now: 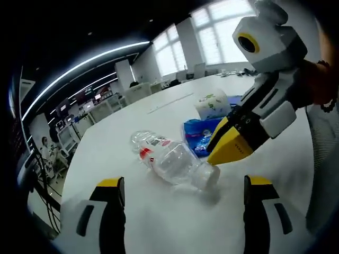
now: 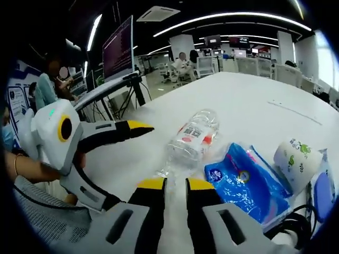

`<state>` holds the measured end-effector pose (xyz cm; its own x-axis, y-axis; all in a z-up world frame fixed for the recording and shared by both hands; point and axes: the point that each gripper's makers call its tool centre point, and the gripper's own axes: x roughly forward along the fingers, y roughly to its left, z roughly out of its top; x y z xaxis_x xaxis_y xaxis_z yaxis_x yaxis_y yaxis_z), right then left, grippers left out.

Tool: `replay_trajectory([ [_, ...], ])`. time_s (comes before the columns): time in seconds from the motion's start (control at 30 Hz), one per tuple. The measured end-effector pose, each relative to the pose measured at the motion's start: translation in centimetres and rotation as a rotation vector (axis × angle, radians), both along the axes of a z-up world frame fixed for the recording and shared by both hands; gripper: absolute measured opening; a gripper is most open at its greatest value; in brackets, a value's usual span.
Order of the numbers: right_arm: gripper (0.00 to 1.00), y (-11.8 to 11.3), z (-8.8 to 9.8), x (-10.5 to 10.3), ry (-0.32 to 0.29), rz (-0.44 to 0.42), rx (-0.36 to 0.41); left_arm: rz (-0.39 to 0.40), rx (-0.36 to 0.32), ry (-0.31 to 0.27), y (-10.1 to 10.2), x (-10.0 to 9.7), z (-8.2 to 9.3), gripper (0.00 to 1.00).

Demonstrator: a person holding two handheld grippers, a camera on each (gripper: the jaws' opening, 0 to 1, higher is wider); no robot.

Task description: Arrange the tabletop items into an orderly group along one side of the table until the central work area is clear of visible clutter.

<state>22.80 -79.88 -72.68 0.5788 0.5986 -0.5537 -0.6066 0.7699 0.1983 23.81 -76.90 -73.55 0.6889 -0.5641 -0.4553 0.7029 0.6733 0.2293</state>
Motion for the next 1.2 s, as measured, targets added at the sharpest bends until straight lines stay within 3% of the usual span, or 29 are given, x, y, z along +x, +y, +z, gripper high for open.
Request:
replay_trajectory([
  [0.4, 0.35, 0.1, 0.7, 0.3, -0.018, 0.002, 0.02, 0.035, 0.006, 0.003, 0.3, 0.8, -0.1, 0.89],
  [0.6, 0.43, -0.1, 1.4, 0.6, -0.049, 0.004, 0.031, 0.07, -0.045, 0.023, 0.4, 1.2, 0.2, 0.84],
  [0.83, 0.48, -0.8, 1.9, 1.2, -0.084, -0.005, 0.029, 0.088, -0.071, 0.072, 0.2, 0.9, -0.3, 0.69],
  [1.03, 0.48, -1.5, 2.0, 1.5, -0.101, -0.012, 0.028, 0.079, -0.086, 0.112, -0.2, 0.2, -0.8, 0.49],
  [1.2, 0.47, -2.3, 2.2, 1.8, -0.117, -0.029, 0.017, 0.077, -0.101, 0.137, -0.5, -0.1, -0.9, 0.44],
])
